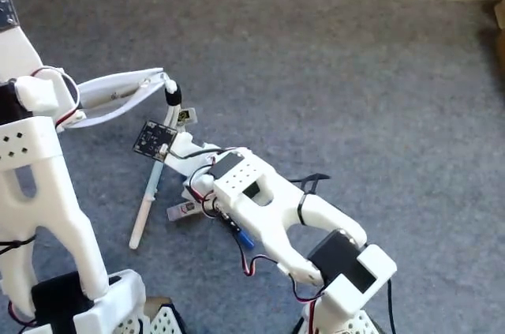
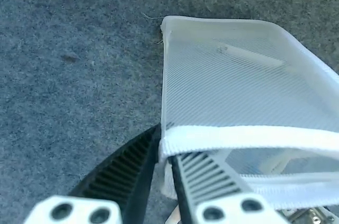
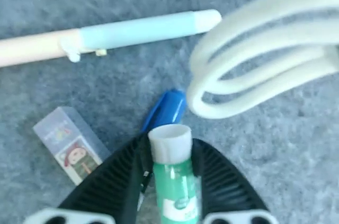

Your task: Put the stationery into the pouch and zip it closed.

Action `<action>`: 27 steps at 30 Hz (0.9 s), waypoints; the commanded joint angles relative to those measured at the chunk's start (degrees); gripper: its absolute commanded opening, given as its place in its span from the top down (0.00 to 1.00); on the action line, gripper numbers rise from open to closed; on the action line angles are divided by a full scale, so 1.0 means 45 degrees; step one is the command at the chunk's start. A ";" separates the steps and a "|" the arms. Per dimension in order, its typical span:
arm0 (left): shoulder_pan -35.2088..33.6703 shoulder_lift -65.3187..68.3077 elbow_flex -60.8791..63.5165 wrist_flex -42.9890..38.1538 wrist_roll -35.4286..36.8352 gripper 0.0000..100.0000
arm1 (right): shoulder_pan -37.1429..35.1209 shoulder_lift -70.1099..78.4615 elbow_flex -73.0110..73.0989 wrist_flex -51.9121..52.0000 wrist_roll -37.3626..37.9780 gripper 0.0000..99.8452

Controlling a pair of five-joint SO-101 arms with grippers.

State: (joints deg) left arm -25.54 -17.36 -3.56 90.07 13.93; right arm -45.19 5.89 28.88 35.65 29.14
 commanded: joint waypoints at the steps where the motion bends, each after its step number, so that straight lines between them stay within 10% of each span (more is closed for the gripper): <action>1: -0.0166 -0.0186 -0.0283 -0.0234 0.0098 0.99 | 0.0576 -0.0029 -0.0537 -0.0127 0.0156 0.98; 27: -0.0166 -0.0186 -0.0283 -0.0234 0.0078 0.99 | 0.2315 0.0068 -0.3429 0.3585 0.0117 0.87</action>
State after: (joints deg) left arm -25.54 -17.36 -3.56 90.07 13.93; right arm -35.60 7.47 17.10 49.45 29.23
